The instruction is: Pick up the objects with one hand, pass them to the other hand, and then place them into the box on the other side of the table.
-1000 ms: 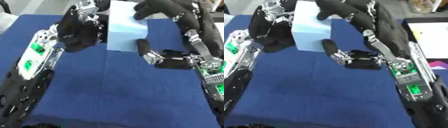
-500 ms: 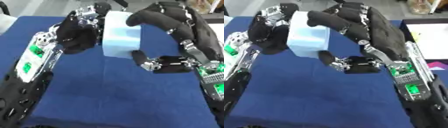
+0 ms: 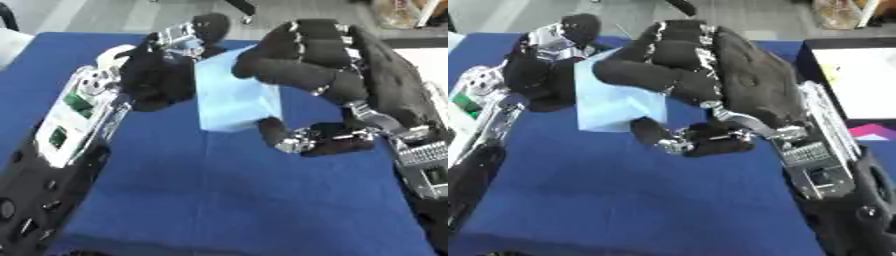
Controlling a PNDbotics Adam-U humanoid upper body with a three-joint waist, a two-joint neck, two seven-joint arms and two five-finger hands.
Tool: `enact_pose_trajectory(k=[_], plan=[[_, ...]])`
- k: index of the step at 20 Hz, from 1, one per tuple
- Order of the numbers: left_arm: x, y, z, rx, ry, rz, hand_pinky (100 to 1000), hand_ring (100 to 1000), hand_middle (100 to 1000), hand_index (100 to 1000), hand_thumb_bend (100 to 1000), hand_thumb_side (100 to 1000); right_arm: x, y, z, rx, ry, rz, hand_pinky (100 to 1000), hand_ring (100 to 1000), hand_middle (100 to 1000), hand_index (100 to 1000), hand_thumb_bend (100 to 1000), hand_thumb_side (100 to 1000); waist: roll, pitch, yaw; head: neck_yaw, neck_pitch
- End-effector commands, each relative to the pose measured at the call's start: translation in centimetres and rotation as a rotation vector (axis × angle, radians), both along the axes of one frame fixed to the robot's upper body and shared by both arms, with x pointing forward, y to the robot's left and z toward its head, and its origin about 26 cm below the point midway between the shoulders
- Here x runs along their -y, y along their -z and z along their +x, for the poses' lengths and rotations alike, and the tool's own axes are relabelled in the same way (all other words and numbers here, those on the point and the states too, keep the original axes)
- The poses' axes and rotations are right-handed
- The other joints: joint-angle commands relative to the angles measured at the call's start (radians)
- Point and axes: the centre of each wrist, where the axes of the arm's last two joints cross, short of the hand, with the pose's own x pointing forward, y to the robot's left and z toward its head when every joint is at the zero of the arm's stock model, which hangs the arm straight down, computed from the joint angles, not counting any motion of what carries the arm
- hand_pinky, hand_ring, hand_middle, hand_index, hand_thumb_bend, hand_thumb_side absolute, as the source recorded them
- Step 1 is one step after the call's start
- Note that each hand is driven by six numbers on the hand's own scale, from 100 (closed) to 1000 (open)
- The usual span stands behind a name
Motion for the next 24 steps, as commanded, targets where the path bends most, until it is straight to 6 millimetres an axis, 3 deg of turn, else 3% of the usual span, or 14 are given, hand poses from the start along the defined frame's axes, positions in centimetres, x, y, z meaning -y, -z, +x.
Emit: enact_pose_trajectory(k=[1, 4, 7, 9, 16, 24], plan=[[0.4, -1.6, -0.8, 0.055, 0.083, -0.015, 797, 534, 452, 735, 236, 1000, 0.0, 0.4, 0.5, -0.032, 0.017, -0.032, 664, 695, 729, 1000, 100, 100, 0.0, -0.02, 0.001, -0.003, -0.014], [0.4, -1.6, -0.8, 0.061, 0.123, -0.029, 801, 534, 453, 735, 247, 1000, -0.1, 0.6, 0.7, -0.07, 0.015, -0.034, 680, 697, 707, 1000, 100, 100, 0.0, -0.02, 0.002, -0.003, -0.016], [0.3, -1.6, -0.7, 0.058, 0.152, -0.047, 806, 541, 458, 739, 427, 1000, -0.2, 0.8, 0.9, -0.114, 0.011, -0.042, 703, 699, 674, 1000, 100, 100, 0.0, -0.019, 0.002, -0.005, -0.017], [0.3, -1.6, -0.7, 0.06, 0.169, -0.06, 810, 545, 463, 744, 448, 1000, -0.2, 0.9, 1.0, -0.147, 0.006, -0.048, 717, 700, 654, 1000, 100, 100, 0.001, -0.019, 0.002, -0.005, -0.018], [0.3, -1.6, -0.8, 0.086, 0.252, -0.077, 816, 546, 463, 743, 358, 1000, -0.3, 1.0, 1.2, -0.259, -0.007, -0.056, 742, 702, 614, 994, 100, 116, 0.001, -0.019, 0.001, -0.005, -0.018], [0.6, -1.7, -1.3, 0.121, 0.286, -0.077, 818, 546, 462, 744, 322, 1000, 0.8, -0.1, 1.0, -0.307, 0.012, -0.03, 722, 698, 615, 990, 100, 100, 0.001, -0.019, -0.002, -0.003, -0.014]])
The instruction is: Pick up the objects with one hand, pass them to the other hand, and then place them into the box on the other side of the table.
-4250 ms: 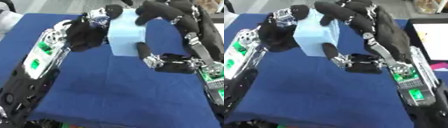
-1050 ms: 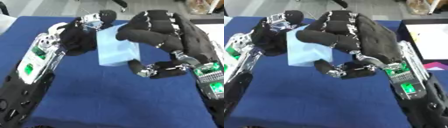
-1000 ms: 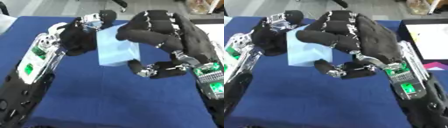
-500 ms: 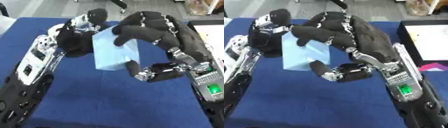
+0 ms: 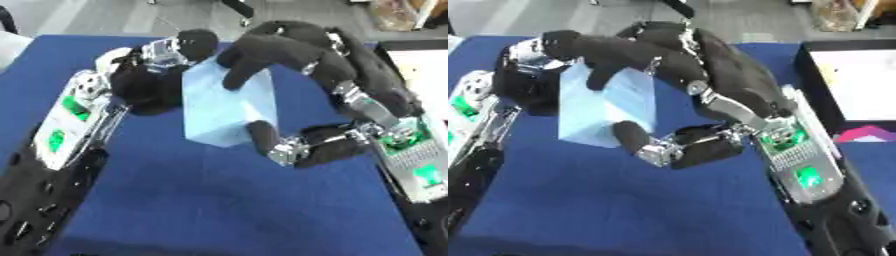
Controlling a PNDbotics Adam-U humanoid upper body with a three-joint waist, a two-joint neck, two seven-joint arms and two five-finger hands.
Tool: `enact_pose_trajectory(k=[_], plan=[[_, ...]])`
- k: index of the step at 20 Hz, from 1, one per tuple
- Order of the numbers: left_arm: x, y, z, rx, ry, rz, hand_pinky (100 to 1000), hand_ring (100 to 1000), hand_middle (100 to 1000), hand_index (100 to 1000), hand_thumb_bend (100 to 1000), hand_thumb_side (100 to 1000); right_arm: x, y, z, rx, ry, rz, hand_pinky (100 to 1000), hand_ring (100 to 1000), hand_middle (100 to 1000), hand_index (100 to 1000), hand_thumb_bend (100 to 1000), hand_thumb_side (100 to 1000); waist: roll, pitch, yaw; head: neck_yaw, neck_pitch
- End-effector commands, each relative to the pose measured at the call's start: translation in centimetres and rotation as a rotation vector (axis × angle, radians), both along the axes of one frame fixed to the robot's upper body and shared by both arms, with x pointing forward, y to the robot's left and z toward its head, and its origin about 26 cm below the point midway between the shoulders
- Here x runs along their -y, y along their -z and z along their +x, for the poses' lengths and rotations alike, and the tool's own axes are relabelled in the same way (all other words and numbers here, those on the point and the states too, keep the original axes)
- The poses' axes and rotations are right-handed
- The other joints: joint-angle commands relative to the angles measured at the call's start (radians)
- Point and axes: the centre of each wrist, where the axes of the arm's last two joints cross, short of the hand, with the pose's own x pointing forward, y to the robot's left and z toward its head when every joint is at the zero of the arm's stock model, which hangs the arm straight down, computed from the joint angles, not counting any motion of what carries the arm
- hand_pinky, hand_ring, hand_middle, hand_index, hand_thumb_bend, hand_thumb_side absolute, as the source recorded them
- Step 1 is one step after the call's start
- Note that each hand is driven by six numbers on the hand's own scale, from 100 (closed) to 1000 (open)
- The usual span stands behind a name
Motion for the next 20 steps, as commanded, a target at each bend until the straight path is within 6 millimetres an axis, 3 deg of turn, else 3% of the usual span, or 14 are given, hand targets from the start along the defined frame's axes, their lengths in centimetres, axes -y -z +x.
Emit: enact_pose_trajectory(k=[1, 10, 20], plan=[[0.77, -1.89, -1.5, 0.057, 0.119, -0.047, 819, 546, 462, 744, 322, 1000, 1.35, 0.14, 0.99, -0.031, 0.083, -0.038, 722, 698, 615, 990, 100, 100, 0.001, -0.019, 0.0, 0.0, -0.007], [0.82, -1.83, -1.55, 0.058, 0.133, -0.062, 820, 538, 454, 741, 290, 992, 1.5, -0.13, 0.86, -0.007, 0.106, -0.027, 705, 694, 633, 993, 100, 100, 0.001, -0.019, 0.0, -0.002, -0.005], [0.7, -1.86, -1.38, 0.043, 0.145, -0.08, 805, 476, 379, 693, 174, 928, 1.33, -0.09, 0.92, 0.059, 0.128, -0.01, 682, 691, 661, 997, 100, 100, 0.0, -0.02, 0.002, -0.007, -0.004]])
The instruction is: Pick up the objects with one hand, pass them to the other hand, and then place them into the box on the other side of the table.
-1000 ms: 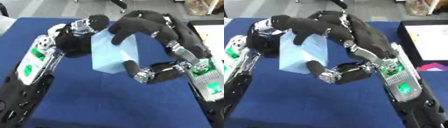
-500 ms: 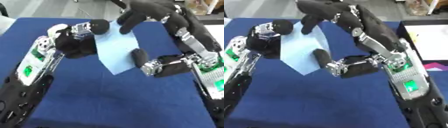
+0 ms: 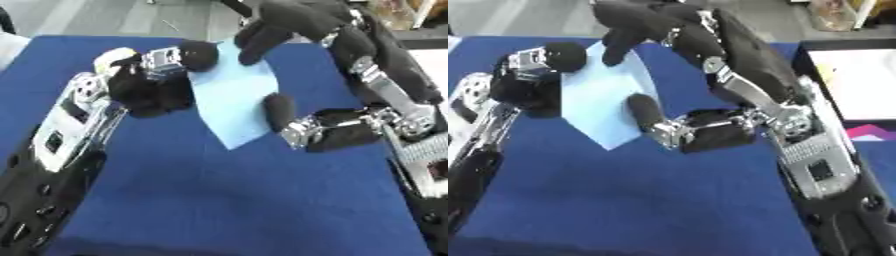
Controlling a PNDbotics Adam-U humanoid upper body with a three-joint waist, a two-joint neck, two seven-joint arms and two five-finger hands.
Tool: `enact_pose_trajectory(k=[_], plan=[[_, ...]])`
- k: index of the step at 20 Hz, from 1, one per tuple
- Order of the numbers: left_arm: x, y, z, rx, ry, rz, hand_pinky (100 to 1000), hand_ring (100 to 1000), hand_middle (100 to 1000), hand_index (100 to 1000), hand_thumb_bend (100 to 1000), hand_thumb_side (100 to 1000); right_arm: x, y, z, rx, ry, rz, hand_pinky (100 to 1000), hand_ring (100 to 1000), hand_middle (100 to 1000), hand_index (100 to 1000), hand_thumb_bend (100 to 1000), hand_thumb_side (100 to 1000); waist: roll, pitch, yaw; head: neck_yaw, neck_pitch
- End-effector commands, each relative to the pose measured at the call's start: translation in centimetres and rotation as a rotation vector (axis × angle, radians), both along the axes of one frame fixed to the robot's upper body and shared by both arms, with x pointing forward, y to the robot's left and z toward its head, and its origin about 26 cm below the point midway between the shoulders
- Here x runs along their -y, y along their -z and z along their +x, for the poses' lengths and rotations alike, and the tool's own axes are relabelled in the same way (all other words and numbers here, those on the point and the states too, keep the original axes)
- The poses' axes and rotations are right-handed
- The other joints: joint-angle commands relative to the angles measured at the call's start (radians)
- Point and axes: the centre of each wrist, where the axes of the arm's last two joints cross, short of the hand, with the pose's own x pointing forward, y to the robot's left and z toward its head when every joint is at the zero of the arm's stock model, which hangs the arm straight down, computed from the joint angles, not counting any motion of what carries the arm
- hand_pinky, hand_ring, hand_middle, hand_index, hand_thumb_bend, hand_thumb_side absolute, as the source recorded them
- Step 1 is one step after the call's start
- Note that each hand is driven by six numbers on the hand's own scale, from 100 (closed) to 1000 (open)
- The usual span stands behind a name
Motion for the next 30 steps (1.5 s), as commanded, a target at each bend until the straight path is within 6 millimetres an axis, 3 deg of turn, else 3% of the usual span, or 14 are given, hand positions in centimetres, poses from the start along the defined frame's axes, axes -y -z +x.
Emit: enact_pose_trajectory(k=[1, 8, 17, 30], plan=[[0.6, -2.1, -1.3, 0.03, 0.129, -0.076, 800, 463, 361, 678, 160, 918, 0.8, 0.4, 0.9, 0.011, 0.072, -0.033, 683, 695, 666, 997, 100, 100, 0.0, -0.02, 0.002, -0.003, -0.004], [0.1, -1.9, -0.6, 0.005, 0.089, -0.089, 788, 425, 312, 625, 100, 869, 0.7, 0.5, 1.0, 0.059, 0.074, -0.038, 709, 734, 702, 1000, 100, 100, 0.0, -0.021, 0.003, -0.006, -0.006], [0.0, -2.0, -0.4, -0.034, 0.041, -0.115, 787, 409, 290, 604, 100, 830, 0.6, 0.4, 0.9, 0.094, 0.068, -0.058, 782, 828, 759, 1000, 100, 100, 0.0, -0.022, 0.003, -0.007, -0.008], [-0.5, -1.6, -0.2, 0.002, -0.026, -0.101, 785, 401, 277, 595, 100, 818, 0.6, 0.7, 0.7, -0.039, 0.066, -0.143, 933, 927, 779, 1000, 100, 100, 0.0, -0.02, 0.0, -0.008, -0.005]])
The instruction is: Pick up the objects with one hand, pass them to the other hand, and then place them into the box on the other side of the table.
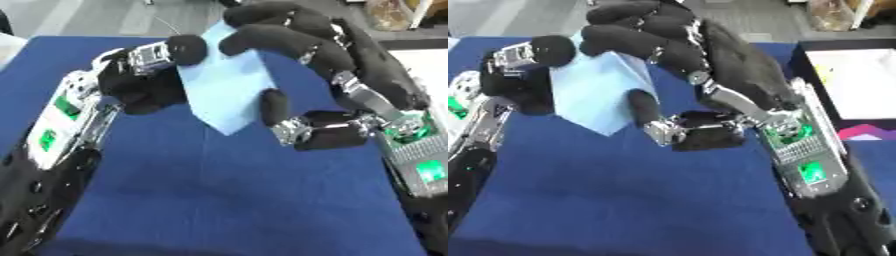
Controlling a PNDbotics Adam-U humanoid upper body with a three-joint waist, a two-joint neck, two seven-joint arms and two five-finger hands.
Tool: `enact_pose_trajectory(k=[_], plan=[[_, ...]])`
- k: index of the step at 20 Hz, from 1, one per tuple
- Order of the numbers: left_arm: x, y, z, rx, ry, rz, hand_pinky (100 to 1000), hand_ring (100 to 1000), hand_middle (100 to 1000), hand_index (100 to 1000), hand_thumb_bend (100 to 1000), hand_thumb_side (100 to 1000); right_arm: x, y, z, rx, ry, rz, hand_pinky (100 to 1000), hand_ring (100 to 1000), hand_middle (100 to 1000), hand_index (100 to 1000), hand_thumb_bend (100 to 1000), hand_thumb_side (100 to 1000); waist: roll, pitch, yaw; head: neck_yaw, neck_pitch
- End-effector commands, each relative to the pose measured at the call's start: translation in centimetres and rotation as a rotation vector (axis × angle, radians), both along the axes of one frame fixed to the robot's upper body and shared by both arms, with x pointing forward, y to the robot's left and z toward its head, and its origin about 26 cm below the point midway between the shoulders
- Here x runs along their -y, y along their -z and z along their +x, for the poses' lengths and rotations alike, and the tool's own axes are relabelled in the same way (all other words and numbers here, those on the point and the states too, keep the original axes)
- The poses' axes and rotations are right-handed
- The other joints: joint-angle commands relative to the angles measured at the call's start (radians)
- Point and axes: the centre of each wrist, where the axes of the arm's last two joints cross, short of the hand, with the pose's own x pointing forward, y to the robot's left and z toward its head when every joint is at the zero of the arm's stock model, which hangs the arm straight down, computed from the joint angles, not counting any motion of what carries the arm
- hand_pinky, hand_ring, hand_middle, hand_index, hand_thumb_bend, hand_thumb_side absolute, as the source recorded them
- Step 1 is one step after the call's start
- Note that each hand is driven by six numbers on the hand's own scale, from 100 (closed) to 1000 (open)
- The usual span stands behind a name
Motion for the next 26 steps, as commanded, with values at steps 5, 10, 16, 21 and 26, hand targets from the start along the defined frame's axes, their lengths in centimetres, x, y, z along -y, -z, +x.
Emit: enact_pose_trajectory(k=[5, 10, 16, 21, 26], plan=[[-0.1, -0.8, -0.1, 0.071, -0.01, 0.011, 785, 400, 275, 594, 100, 816, 1.0, 0.3, 0.4, -0.078, 0.039, -0.099, 972, 946, 774, 1000, 100, 100, 0.001, -0.018, -0.003, -0.003, -0.003], [-0.3, -0.4, 0.2, 0.081, -0.03, 0.032, 784, 400, 274, 594, 100, 812, 1.1, 0.0, 0.2, -0.096, 0.03, -0.103, 1000, 1000, 792, 1000, 100, 100, 0.001, -0.017, -0.003, -0.004, -0.001], [-0.2, -0.1, 0.3, 0.097, -0.041, 0.049, 784, 399, 273, 592, 100, 806, 1.1, -0.4, -0.1, -0.104, 0.011, -0.1, 1000, 1000, 818, 1000, 100, 100, 0.0, -0.018, -0.002, -0.006, 0.0], [-0.3, 0.1, 0.5, 0.108, -0.056, 0.063, 782, 398, 272, 591, 100, 803, 1.2, -1.0, -0.5, -0.085, 0.008, -0.082, 1000, 1000, 834, 1000, 100, 100, -0.001, -0.019, -0.002, -0.007, 0.001], [-0.3, 0.3, 0.7, 0.114, -0.065, 0.073, 782, 398, 272, 590, 100, 804, 1.4, -1.6, -0.8, -0.061, 0.014, -0.047, 1000, 1000, 857, 1000, 100, 100, -0.001, -0.018, -0.003, -0.008, 0.002]])
